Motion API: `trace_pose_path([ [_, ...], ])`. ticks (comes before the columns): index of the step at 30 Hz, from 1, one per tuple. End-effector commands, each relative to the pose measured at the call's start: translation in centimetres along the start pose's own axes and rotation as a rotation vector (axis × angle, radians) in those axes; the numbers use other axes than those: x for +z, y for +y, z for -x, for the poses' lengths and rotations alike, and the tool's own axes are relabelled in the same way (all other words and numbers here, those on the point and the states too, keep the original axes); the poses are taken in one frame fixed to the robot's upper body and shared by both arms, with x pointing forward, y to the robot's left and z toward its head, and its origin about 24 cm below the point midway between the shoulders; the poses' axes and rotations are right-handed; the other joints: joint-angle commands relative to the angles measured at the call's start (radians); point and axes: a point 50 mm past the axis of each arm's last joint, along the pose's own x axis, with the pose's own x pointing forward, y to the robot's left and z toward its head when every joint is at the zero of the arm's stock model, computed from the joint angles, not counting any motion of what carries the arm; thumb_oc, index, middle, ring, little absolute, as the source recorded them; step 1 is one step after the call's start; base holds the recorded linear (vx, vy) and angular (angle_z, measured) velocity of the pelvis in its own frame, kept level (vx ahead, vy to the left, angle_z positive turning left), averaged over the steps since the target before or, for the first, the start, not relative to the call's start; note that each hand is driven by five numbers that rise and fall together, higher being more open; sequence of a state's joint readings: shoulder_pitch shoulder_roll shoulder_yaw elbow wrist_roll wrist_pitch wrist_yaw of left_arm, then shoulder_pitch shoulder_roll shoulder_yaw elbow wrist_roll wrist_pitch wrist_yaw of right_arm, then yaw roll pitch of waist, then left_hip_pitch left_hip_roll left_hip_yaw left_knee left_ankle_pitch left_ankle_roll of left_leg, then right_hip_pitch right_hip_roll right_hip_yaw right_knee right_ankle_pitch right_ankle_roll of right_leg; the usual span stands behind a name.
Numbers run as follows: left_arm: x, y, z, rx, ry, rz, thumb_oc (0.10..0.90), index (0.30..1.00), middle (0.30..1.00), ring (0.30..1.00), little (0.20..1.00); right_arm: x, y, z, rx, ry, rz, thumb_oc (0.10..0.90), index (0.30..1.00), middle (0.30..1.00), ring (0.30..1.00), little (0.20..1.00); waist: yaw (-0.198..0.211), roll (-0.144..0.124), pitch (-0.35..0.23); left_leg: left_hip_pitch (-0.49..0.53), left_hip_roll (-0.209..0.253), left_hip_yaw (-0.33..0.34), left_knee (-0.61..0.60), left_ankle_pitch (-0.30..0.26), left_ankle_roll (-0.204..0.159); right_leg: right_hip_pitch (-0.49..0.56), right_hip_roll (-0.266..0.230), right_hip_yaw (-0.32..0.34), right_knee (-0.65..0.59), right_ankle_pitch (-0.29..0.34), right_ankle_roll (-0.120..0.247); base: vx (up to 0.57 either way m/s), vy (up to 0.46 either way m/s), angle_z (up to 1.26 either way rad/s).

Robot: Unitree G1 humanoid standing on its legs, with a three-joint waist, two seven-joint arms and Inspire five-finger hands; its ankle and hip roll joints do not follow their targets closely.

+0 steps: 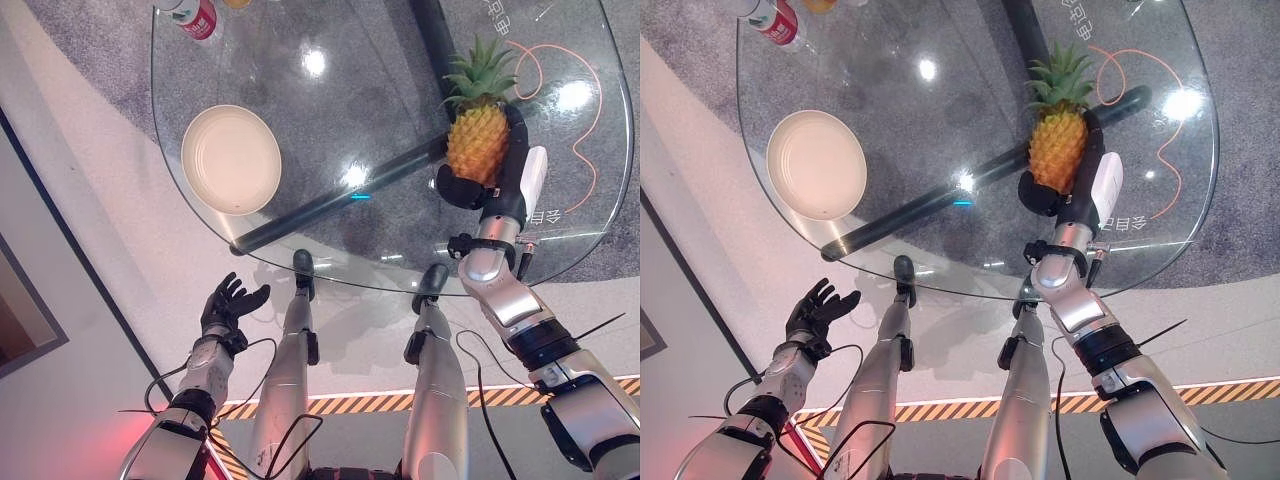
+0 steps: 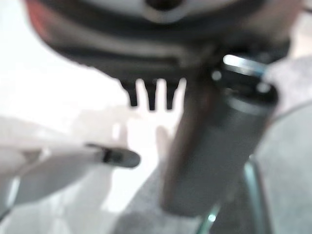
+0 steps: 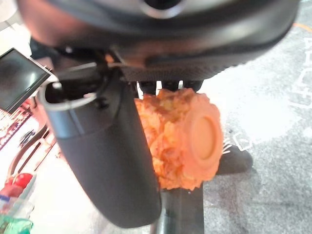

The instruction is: Pick up the fruit to the plate

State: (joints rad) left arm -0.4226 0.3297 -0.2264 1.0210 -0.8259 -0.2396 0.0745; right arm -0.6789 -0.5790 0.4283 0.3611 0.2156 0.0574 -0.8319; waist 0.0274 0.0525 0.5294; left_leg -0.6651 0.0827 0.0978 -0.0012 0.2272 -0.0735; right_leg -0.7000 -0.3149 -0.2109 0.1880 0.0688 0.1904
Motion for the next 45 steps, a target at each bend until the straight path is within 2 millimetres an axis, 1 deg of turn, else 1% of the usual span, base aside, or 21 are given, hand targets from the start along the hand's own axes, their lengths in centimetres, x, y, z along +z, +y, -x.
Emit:
trace_pose_path([
  [1,-0.4,1.6,0.3,0.060,0.016,-0.050,0.800,0.900,0.900,0.900,0.900,-3.1,-1.5,-0.1,-0.054,0.151,0.012,0.800,0.900,0.900,0.900,0.900,0.013,0.023,-0.009,0.011,0.054,-0.027,0.065,-0.070,-0.049,-0.058,-0.014,-0.006,-0.005,0.110,0.028,0.00,0.000,0.00],
  [2,-0.5,1.6,0.3,0.058,0.016,-0.050,0.800,0.900,0.900,0.900,0.900,-3.2,-1.5,-0.1,-0.054,0.156,0.012,0.800,0.900,0.900,0.900,0.900,0.013,0.024,-0.009,0.011,0.054,-0.028,0.065,-0.070,-0.049,-0.058,-0.014,-0.006,-0.004,0.110,0.028,0.00,0.000,0.00],
  [3,-0.5,1.6,0.3,0.057,0.016,-0.051,0.800,0.900,0.900,0.900,0.900,-3.2,-1.5,-0.1,-0.054,0.160,0.011,0.676,0.794,0.794,0.794,0.776,0.014,0.024,-0.009,0.012,0.055,-0.028,0.064,-0.070,-0.049,-0.058,-0.014,-0.006,-0.004,0.110,0.028,0.00,0.000,0.00],
  [4,-0.4,1.6,0.3,0.056,0.016,-0.052,0.800,0.900,0.900,0.900,0.900,-3.3,-1.5,-0.1,-0.052,0.162,0.013,0.100,0.300,0.300,0.300,0.200,0.015,0.025,-0.009,0.011,0.055,-0.028,0.066,-0.070,-0.049,-0.059,-0.015,-0.006,-0.003,0.110,0.028,0.00,0.000,0.00],
  [15,-0.5,1.3,0.4,0.058,0.014,-0.029,0.800,0.900,0.900,0.900,0.900,-3.8,-1.5,-0.2,-0.038,0.189,0.026,0.100,0.300,0.300,0.300,0.200,0.015,0.025,-0.009,0.014,0.057,-0.031,0.065,-0.070,-0.051,-0.058,-0.013,-0.003,0.000,0.110,0.026,0.00,0.000,0.00],
  [20,-0.5,1.3,0.3,0.071,0.011,0.025,0.800,0.900,0.900,0.900,0.900,-4.0,-1.5,-0.1,-0.034,0.189,0.031,0.100,0.300,0.300,0.300,0.200,0.013,0.024,-0.009,0.023,0.059,-0.029,0.064,-0.070,-0.052,-0.052,-0.013,0.000,0.001,0.109,0.027,0.00,0.000,0.00],
  [26,0.3,2.1,0.2,0.135,-0.014,0.172,0.800,0.900,0.900,0.900,0.900,-3.8,-1.7,-0.3,-0.044,0.172,0.027,0.100,0.300,0.300,0.300,0.200,0.015,0.024,-0.009,0.026,0.059,-0.032,0.069,-0.072,-0.052,-0.048,-0.015,0.000,0.008,0.102,0.026,0.00,0.000,0.00],
  [29,0.9,2.8,0.2,0.205,-0.049,0.275,0.800,0.900,0.900,0.900,0.900,-3.6,-1.7,-0.4,-0.045,0.159,0.027,0.100,0.300,0.300,0.300,0.200,0.015,0.027,-0.009,0.043,0.058,-0.031,0.062,-0.073,-0.053,-0.038,-0.016,0.000,0.009,0.097,0.026,0.00,0.000,0.00],
  [31,1.6,3.4,0.1,0.267,-0.082,0.333,0.800,0.900,0.900,0.900,0.900,-3.4,-1.7,-0.4,-0.041,0.144,0.027,0.100,0.300,0.300,0.300,0.200,0.015,0.029,-0.009,0.049,0.057,-0.031,0.061,-0.075,-0.053,-0.034,-0.017,0.003,0.012,0.092,0.025,0.00,0.000,0.00],
  [33,2.8,4.0,0.1,0.332,-0.142,0.388,0.800,0.900,0.900,0.900,0.900,-2.9,-1.6,-0.5,-0.033,0.117,0.023,0.100,0.300,0.300,0.300,0.200,0.014,0.028,-0.009,0.056,0.057,-0.031,0.063,-0.077,-0.055,-0.029,-0.018,0.003,0.015,0.089,0.025,0.00,0.000,0.00],
  [34,4.3,4.3,0.0,0.373,-0.199,0.396,0.800,0.900,0.900,0.900,0.900,-2.2,-1.3,-0.5,-0.001,0.077,0.008,0.100,0.300,0.300,0.300,0.200,0.014,0.026,-0.009,0.063,0.060,-0.028,0.062,-0.078,-0.058,-0.024,-0.020,0.002,0.016,0.086,0.025,0.00,0.000,0.00],
  [35,4.7,4.4,0.0,0.385,-0.216,0.393,0.800,0.900,0.900,0.900,0.900,-2.1,-1.3,-0.6,0.001,0.070,0.009,0.100,0.300,0.300,0.300,0.200,0.014,0.025,-0.009,0.064,0.060,-0.028,0.063,-0.078,-0.058,-0.023,-0.020,0.002,0.015,0.085,0.025,0.00,0.000,0.00],
  [36,5.8,4.4,0.0,0.410,-0.270,0.423,0.800,0.900,0.900,0.900,0.900,-1.5,-1.1,-0.5,0.005,0.038,0.014,0.100,0.300,0.300,0.300,0.200,0.013,0.023,-0.009,0.063,0.060,-0.029,0.065,-0.078,-0.060,-0.023,-0.019,0.004,0.016,0.083,0.024,0.00,0.000,0.00],
  [40,10.0,3.8,0.5,0.446,-0.465,0.482,0.800,0.900,0.900,0.900,0.900,0.6,-0.4,0.1,0.053,-0.065,-0.026,0.100,0.300,0.300,0.300,0.200,0.016,0.016,-0.009,0.055,0.061,-0.036,0.064,-0.077,-0.061,-0.026,-0.016,0.003,0.018,0.079,0.022,0.00,0.000,0.00],
  [41,10.2,3.7,0.5,0.447,-0.475,0.485,0.800,0.900,0.900,0.900,0.900,0.7,-0.4,0.1,0.056,-0.071,-0.029,0.100,0.300,0.300,0.300,0.200,0.016,0.015,-0.009,0.055,0.061,-0.036,0.063,-0.077,-0.061,-0.026,-0.016,0.003,0.018,0.078,0.022,0.00,0.000,0.00],
  [42,11.8,3.6,0.8,0.452,-0.547,0.519,0.800,0.900,0.900,0.900,0.900,1.4,-0.2,0.5,0.072,-0.120,-0.043,0.100,0.300,0.300,0.300,0.200,0.017,0.011,-0.009,0.052,0.062,-0.036,0.062,-0.077,-0.061,-0.025,-0.012,0.004,0.017,0.075,0.020,0.00,0.000,0.00],
  [45,12.7,3.7,1.3,0.462,-0.615,0.555,0.800,0.900,0.900,0.900,0.900,2.2,-0.1,0.8,0.084,-0.169,-0.055,0.100,0.300,0.300,0.300,0.200,0.015,0.010,-0.009,0.054,0.063,-0.035,0.059,-0.078,-0.061,-0.025,-0.009,0.005,0.017,0.072,0.019,0.00,0.000,0.00],
])
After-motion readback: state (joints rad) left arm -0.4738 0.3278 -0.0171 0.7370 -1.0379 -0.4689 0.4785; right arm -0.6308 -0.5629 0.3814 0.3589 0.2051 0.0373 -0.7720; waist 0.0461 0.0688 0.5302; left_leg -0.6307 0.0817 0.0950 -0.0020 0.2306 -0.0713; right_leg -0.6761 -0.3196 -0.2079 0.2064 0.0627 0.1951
